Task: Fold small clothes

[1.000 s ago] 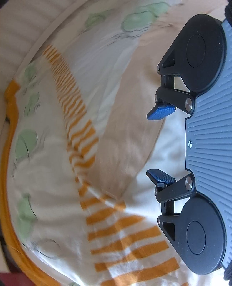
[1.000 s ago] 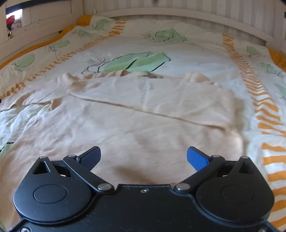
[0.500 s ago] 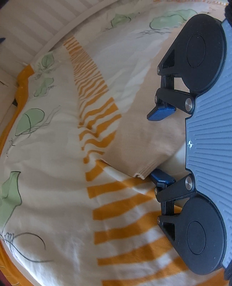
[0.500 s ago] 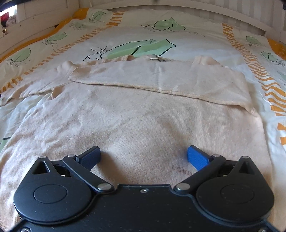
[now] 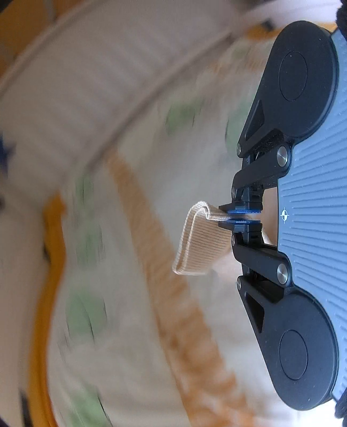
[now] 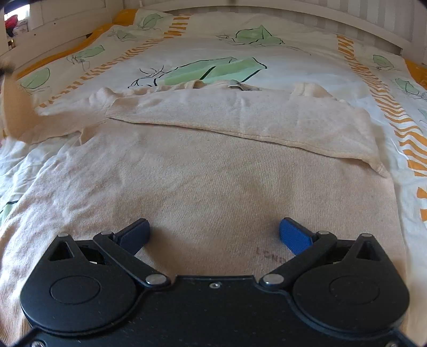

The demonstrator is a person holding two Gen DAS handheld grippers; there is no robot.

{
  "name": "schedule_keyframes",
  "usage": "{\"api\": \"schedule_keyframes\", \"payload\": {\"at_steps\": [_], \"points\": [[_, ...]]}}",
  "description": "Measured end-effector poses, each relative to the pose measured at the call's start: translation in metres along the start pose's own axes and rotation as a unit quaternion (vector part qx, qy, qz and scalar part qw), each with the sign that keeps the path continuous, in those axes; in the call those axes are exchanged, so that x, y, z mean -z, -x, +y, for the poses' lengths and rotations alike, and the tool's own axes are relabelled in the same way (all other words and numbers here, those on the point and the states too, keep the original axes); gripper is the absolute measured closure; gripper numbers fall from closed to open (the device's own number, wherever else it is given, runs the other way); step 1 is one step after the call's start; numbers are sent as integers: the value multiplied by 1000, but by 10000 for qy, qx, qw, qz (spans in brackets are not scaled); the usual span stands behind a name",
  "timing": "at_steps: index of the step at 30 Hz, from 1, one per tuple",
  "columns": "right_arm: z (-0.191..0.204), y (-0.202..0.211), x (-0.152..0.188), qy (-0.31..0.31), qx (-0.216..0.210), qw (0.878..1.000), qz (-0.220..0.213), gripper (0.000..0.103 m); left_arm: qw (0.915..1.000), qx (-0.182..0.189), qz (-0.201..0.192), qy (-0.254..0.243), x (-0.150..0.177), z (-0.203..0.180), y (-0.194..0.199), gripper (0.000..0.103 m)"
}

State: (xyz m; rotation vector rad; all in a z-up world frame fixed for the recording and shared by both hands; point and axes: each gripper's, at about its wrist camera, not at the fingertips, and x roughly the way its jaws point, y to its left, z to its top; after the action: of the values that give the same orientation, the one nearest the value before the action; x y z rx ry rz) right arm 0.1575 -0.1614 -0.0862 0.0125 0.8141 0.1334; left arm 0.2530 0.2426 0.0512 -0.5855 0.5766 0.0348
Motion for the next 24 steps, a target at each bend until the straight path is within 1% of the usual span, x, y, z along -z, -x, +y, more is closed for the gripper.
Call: {"api": "schedule_keyframes", "payload": {"at_steps": [3,5,6,9,12,14,15,17,18,20,21,23,24], "points": [[-3,2,1,9,-89,10000,16,0,9969,649,116,-419,12,-69,-10,99],[-5,4,1,19,-142,9999,34,0,9923,1045,345,-563,28,-109,-24,99],[-6,5,2,23,-164,9999,39,0,9901,1178,459,-611,38,-125,-32,99],[-10,8,2,0,-210,9998,51,0,9833,1402,858,-777,72,-167,-61,99],[-14,11,4,-49,-247,9997,58,0,9730,1520,1302,-1153,113,-197,-89,99],[-17,12,4,-96,-269,9996,66,0,9651,1512,1553,-1472,136,-208,-105,97],[-19,12,3,-112,-278,9995,77,0,9604,1521,1658,-1642,148,-212,-104,93],[-21,14,1,-129,-294,9994,108,1,9533,1492,1806,-1905,164,-213,-105,80],[-23,15,-1,-150,-295,9994,109,1,9519,1482,1818,-1969,171,-211,-100,74],[-29,17,-6,-259,-306,9992,63,1,9512,1485,1764,-2052,181,-202,-87,73],[-33,18,-10,-332,-317,9989,38,1,9515,1427,1743,-2094,185,-194,-81,71],[-42,16,-21,-532,-394,9978,-12,1,9538,1193,1712,-2162,190,-176,-73,70],[-46,15,-26,-612,-453,9971,-48,1,9535,1056,1759,-2210,193,-167,-70,69]]}}
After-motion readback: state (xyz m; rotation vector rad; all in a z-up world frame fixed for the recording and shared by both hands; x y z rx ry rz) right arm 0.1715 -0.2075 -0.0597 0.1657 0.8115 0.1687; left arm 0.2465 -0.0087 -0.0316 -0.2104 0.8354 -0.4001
